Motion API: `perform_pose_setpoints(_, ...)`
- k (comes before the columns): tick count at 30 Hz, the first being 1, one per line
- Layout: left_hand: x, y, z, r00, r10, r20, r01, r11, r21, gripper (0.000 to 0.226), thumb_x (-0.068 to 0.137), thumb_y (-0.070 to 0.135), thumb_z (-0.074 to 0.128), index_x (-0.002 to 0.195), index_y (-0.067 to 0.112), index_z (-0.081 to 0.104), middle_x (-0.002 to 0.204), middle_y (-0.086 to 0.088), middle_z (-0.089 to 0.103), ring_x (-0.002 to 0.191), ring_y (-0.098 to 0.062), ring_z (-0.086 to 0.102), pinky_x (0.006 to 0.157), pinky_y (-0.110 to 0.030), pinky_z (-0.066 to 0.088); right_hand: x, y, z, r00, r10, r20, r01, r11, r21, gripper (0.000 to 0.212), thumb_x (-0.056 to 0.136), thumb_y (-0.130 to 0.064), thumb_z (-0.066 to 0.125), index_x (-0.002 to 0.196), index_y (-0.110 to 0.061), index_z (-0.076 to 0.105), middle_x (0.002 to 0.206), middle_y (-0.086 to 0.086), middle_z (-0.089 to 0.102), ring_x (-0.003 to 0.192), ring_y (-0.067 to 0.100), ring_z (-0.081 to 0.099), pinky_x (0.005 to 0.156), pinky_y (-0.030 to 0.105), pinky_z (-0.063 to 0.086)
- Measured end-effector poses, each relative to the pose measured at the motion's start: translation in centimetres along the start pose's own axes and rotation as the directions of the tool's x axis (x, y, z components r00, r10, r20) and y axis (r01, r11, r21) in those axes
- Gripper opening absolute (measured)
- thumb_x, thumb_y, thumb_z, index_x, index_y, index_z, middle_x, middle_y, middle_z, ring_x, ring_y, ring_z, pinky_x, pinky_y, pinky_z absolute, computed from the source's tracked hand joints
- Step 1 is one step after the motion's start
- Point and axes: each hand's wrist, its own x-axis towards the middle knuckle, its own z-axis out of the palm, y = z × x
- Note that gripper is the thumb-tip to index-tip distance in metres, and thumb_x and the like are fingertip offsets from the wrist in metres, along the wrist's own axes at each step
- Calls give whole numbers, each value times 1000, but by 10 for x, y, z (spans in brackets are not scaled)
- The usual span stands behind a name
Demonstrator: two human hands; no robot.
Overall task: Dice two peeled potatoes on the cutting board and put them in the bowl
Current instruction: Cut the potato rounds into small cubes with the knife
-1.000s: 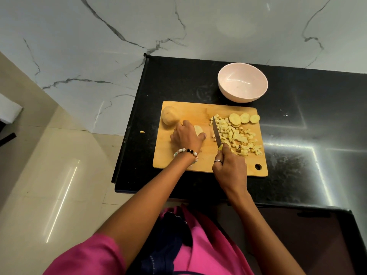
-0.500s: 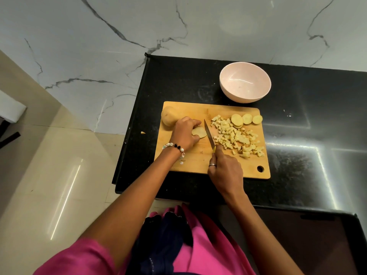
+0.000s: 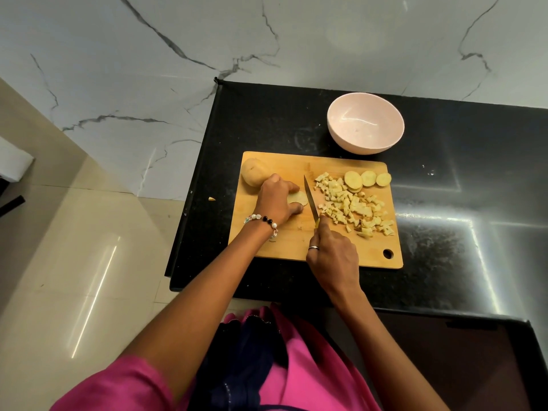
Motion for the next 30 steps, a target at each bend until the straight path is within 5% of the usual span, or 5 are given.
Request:
perform_pose_setpoints(11, 1, -2, 0, 999, 29, -13, -29, 999, 38, 53, 73, 32, 78, 122, 16, 63, 112, -5, 55, 102, -20, 54, 94, -32, 44, 11, -14, 9, 996, -32, 88, 46, 986, -157, 58, 92, -8, 38, 147, 1, 21, 97, 22, 62, 77, 39, 60, 56, 35, 32)
perform_pose_setpoints(17, 0, -2, 2, 999, 36, -29, -35, 999, 36, 51, 75, 32, 76, 122, 15, 63, 110, -7, 55, 101, -20, 53, 92, -33, 43, -17, -12, 10, 996, -40, 79, 56, 975, -216, 58, 69, 1, 69, 124, 12, 53, 57, 18, 58, 35, 33, 49, 37, 25, 22)
perform_pose_setpoints(20, 0, -3, 2, 999, 30, -34, -29, 999, 35, 51, 75, 32, 77, 122, 15, 63, 110, -6, 55, 100, -20, 54, 91, -32, 44, -26, -6, 10, 998, -44, 40, 51, 980, -191, 58, 62, 3, 74, 117, 12, 58, 52, 15, 55, 30, 30, 45, 35, 23, 20)
perform_pose_setpoints(27, 0, -6, -6, 999, 9, 40, -8, 1000, -14, 56, 71, 24, 81, 123, 14, 62, 114, -5, 56, 100, -19, 58, 93, -33, 48, -5, 8, -1, 999, 33, -1, -33, 994, -103, 55, 92, -11, 43, 144, 2, 30, 85, 21, 64, 70, 38, 60, 55, 34, 30)
perform_pose_setpoints(30, -3, -9, -8, 1000, -10, 2, 10, 998, -65, 51, 71, 18, 81, 119, 11, 64, 110, -4, 60, 93, -14, 61, 89, -25, 50, -5, 4, -4, 999, 4, -48, -7, 997, -74, 51, 94, -13, 42, 142, 2, 34, 79, 21, 64, 67, 37, 58, 55, 35, 29)
